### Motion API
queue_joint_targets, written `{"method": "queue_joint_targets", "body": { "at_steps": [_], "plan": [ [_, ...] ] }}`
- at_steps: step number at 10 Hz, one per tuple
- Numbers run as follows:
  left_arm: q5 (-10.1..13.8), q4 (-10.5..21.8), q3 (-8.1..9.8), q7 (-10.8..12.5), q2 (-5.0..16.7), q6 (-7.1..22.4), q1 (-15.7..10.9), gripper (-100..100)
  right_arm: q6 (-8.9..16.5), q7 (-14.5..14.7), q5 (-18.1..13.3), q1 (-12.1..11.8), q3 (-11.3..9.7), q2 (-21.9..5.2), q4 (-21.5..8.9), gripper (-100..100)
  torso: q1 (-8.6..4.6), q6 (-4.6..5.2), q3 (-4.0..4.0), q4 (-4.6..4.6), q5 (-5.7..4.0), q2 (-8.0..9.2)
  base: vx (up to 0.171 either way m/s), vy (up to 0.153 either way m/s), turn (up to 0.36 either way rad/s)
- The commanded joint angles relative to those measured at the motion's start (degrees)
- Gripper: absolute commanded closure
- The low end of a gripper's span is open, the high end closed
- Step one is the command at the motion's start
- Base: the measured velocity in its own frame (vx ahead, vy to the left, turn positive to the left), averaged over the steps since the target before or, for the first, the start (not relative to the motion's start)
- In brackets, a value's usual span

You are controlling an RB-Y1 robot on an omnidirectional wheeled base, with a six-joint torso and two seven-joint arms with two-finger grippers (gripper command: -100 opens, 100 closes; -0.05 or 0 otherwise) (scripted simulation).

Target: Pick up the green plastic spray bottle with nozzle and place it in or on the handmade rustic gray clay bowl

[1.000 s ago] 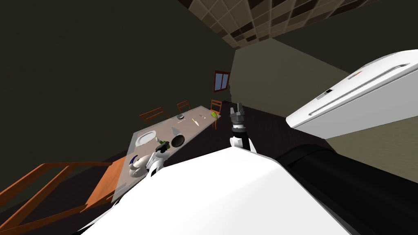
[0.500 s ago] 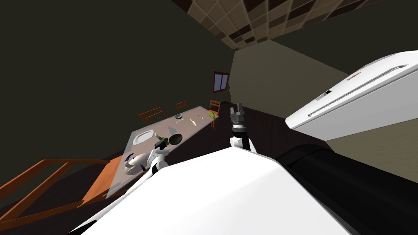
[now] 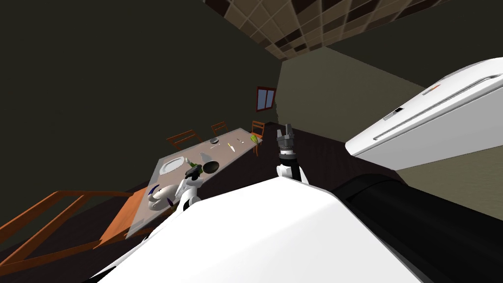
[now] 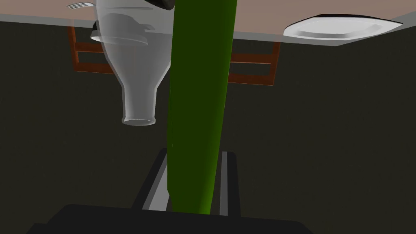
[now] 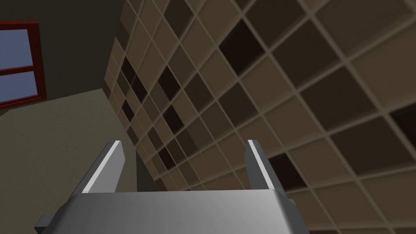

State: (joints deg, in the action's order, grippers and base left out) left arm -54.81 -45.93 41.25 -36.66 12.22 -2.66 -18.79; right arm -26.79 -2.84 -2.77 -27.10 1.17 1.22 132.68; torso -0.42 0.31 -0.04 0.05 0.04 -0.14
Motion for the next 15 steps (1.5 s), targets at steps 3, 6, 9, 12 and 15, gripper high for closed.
{"method": "queue_joint_targets", "body": {
  "at_steps": [3, 6, 9, 12, 15],
  "plan": [
    [-1.66, -0.35, 1.50, 0.19, 0.01, -3.43, -0.23, 100, 0.00, 0.00, 0.00, 0.00, 0.00, 0.00, 0.00, 0, 0.03, 0.08, -0.03, 0.00, 0.03, -0.07, 0.009, -0.072, 0.018],
    [-2.98, -1.27, 1.74, 1.20, 0.24, -6.08, 0.18, 100, 0.00, 0.00, 0.00, 0.00, 0.00, 0.00, 0.00, 0, 0.04, 0.16, -0.07, -0.03, 0.11, -0.11, 0.005, -0.068, 0.019],
    [-3.19, -0.70, 2.46, 0.75, 0.42, -6.85, -0.19, -100, 0.00, 0.00, 0.00, 0.00, 0.00, 0.00, 0.00, 0, 0.13, 0.18, -0.07, -0.03, 0.14, -0.12, 0.003, -0.040, 0.011],
    [-3.18, -0.70, 2.45, 0.75, 0.41, -6.83, -0.20, -100, 0.00, 0.00, 0.00, 0.00, 0.01, -0.01, 0.00, 0, 0.30, 0.17, -0.07, -0.03, 0.18, -0.11, 0.000, 0.000, 0.000],
    [-2.73, 0.20, 0.91, 1.61, 1.76, -4.68, -1.96, -100, 0.00, 0.00, 0.00, 0.00, 0.01, -0.01, 0.00, 0, 0.31, 0.17, -0.07, -0.03, 0.19, -0.11, -0.020, 0.002, -0.020]
  ]
}}
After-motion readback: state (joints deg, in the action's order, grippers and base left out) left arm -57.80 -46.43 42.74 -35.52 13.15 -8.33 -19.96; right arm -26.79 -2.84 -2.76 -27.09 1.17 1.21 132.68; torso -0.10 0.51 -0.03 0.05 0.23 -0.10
